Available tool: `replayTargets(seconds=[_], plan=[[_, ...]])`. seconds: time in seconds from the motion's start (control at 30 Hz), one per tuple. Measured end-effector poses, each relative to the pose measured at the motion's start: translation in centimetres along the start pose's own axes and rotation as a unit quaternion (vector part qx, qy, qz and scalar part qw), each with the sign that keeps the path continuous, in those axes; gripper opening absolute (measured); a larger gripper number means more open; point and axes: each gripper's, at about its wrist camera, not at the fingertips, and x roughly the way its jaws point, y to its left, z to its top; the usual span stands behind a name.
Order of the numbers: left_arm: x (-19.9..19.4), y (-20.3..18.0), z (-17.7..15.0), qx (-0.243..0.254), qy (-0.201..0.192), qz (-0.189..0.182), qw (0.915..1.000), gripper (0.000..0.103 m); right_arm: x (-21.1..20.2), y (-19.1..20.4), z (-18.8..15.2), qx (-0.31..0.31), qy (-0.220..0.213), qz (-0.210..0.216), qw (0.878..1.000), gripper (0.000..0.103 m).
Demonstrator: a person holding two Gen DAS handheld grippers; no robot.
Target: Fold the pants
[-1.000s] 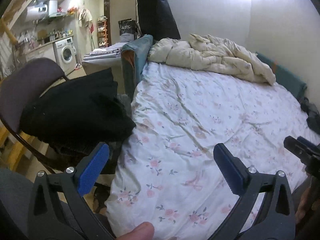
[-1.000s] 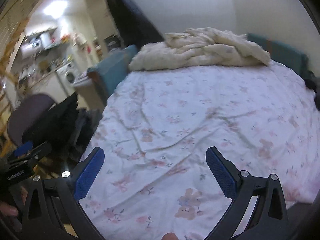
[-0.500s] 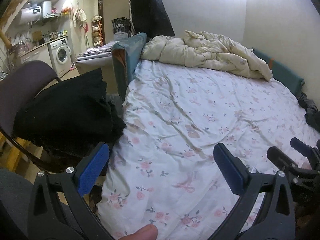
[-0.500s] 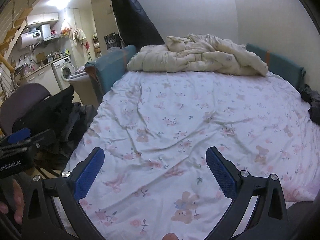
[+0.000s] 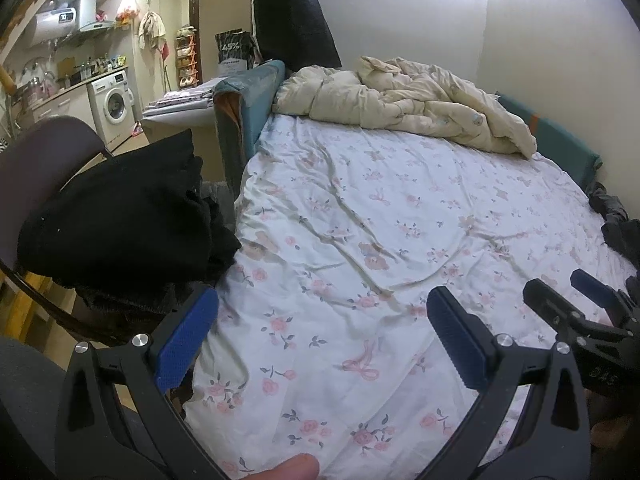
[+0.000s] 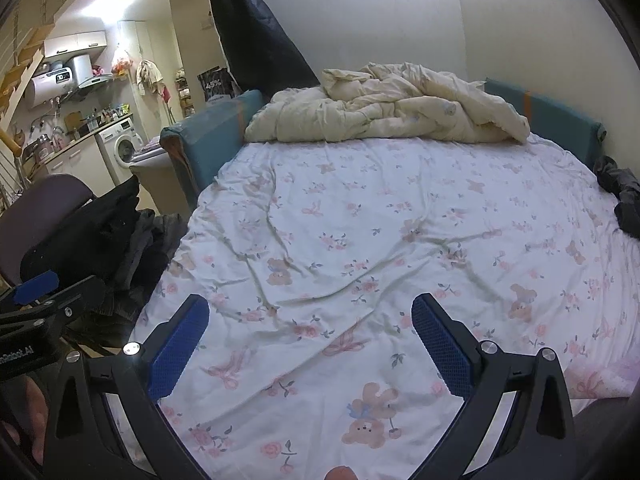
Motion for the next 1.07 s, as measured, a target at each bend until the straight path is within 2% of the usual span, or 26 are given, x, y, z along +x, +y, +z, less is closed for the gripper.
replayTargets(seconds=[0.93,1.07], plan=[[-0.32,-0.21,-0.13,0.001,-0.008,0.013,0.9999,0.103,-0.55,0.25,0.39,-0.009,-0.016,-0.012,1.000,0.103],[-0.69,-0.02,0.01,0.002,-0.022,0.006,0.9997,0.103,-0.66,0.25,0.51,-0.008,-0.012,-0.009,1.000,0.103]])
